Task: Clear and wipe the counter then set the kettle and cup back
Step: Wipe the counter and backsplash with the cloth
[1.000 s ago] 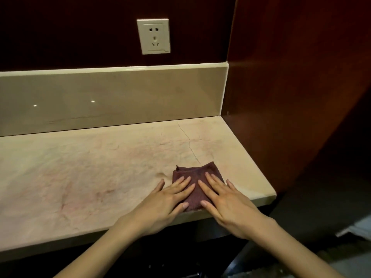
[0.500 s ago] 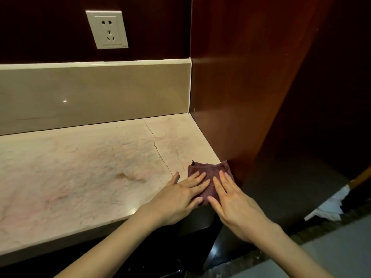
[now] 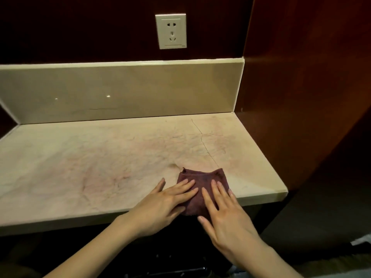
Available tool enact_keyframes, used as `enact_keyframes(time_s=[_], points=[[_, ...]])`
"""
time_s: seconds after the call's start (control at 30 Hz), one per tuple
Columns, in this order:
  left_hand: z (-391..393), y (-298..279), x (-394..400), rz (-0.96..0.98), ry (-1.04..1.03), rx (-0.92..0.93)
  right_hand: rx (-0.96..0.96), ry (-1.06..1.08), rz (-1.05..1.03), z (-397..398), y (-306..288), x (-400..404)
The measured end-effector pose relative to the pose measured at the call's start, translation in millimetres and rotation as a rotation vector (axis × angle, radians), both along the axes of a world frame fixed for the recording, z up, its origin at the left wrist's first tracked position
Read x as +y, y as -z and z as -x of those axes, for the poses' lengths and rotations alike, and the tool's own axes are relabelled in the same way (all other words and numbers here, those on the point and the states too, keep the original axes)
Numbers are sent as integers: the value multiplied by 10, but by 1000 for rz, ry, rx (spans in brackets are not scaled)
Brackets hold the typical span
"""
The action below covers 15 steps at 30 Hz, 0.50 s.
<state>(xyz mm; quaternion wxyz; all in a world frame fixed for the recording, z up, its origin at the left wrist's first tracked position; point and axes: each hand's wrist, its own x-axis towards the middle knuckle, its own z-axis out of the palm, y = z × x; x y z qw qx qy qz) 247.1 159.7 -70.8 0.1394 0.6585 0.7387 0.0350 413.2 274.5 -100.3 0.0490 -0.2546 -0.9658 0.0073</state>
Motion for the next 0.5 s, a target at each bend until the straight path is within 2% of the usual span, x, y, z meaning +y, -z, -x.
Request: enact_keyframes(time_s=[0.27, 0.5], points=[[501, -37, -1009, 35, -172, -25, 40, -163, 74, 690, 8, -775], [822, -74, -1431, 71, -211, -7, 68, -230, 100, 1086, 3, -1105]])
